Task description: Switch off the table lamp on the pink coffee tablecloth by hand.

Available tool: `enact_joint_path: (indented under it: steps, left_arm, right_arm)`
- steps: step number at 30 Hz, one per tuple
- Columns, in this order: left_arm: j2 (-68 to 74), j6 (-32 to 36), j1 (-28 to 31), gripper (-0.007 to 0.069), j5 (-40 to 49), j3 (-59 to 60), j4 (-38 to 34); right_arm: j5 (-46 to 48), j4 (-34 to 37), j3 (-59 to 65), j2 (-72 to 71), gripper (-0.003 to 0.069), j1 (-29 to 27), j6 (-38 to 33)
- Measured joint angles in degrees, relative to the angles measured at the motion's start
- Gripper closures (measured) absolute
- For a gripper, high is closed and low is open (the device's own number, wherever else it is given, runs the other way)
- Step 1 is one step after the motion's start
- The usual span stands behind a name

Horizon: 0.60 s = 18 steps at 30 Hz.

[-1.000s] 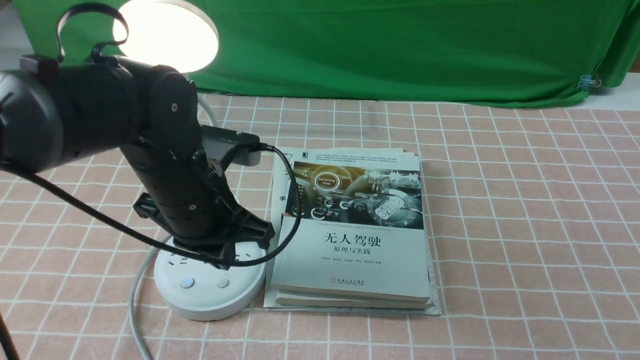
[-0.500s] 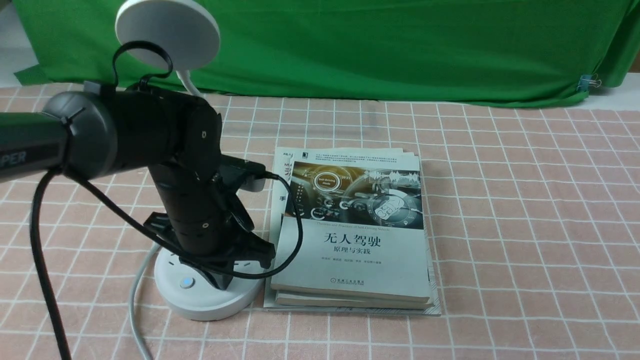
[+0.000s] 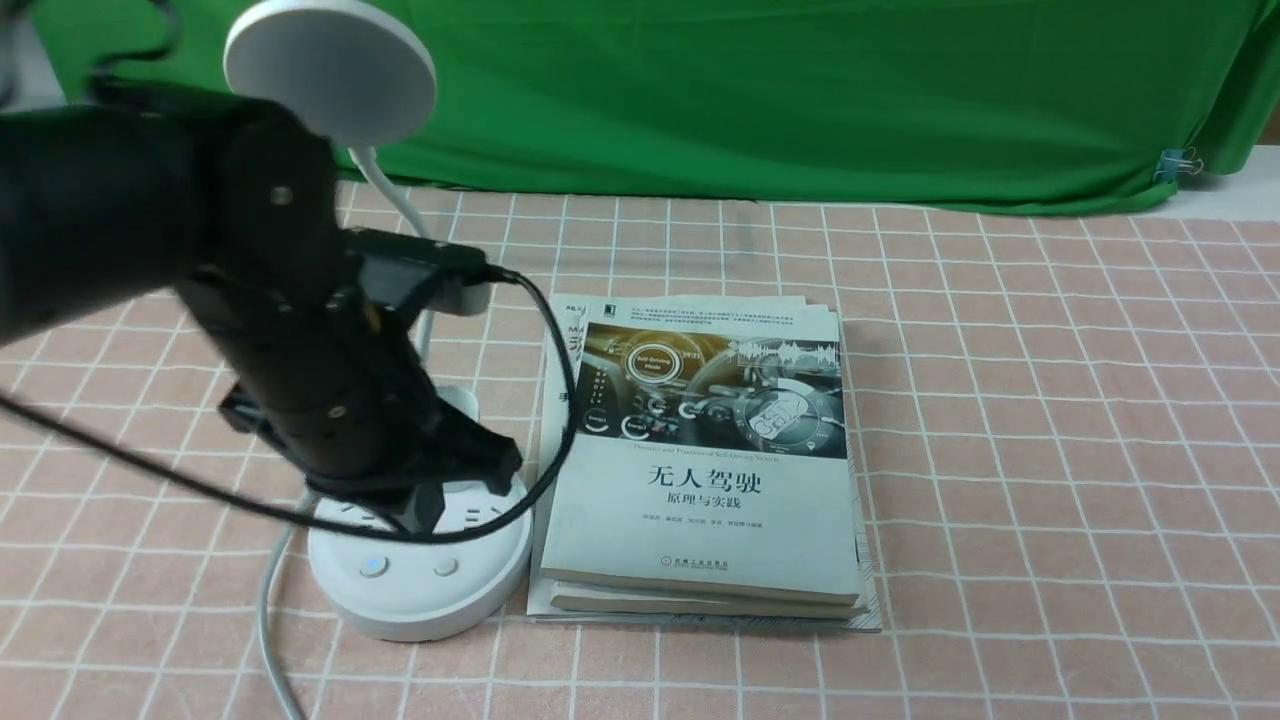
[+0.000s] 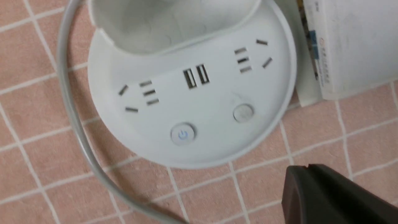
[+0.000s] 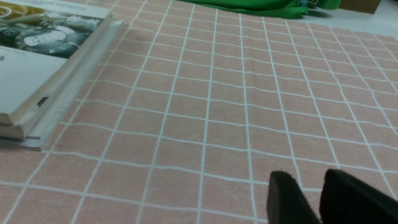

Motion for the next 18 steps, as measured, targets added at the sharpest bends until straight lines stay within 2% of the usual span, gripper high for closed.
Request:
enact_joint_path:
  steps: [3, 12, 18]
  left_arm:
    - [-5.66, -0.26, 0.00, 0.0628, -1.44, 4.64, -0.89]
    - [-37.76, -0.37, 0.00, 0.0628, -25.36, 29.75, -4.49]
    - [-52.27, -0.37, 0.00, 0.0628, -28.67, 39.35, -4.77]
  right_arm:
    - [0.00, 0.00, 0.00, 0.00, 0.0417, 0.00, 0.00]
    - [0.00, 0.00, 0.00, 0.00, 0.0417, 0.00, 0.00]
    - [0.00, 0.00, 0.00, 0.00, 0.0417, 0.00, 0.00]
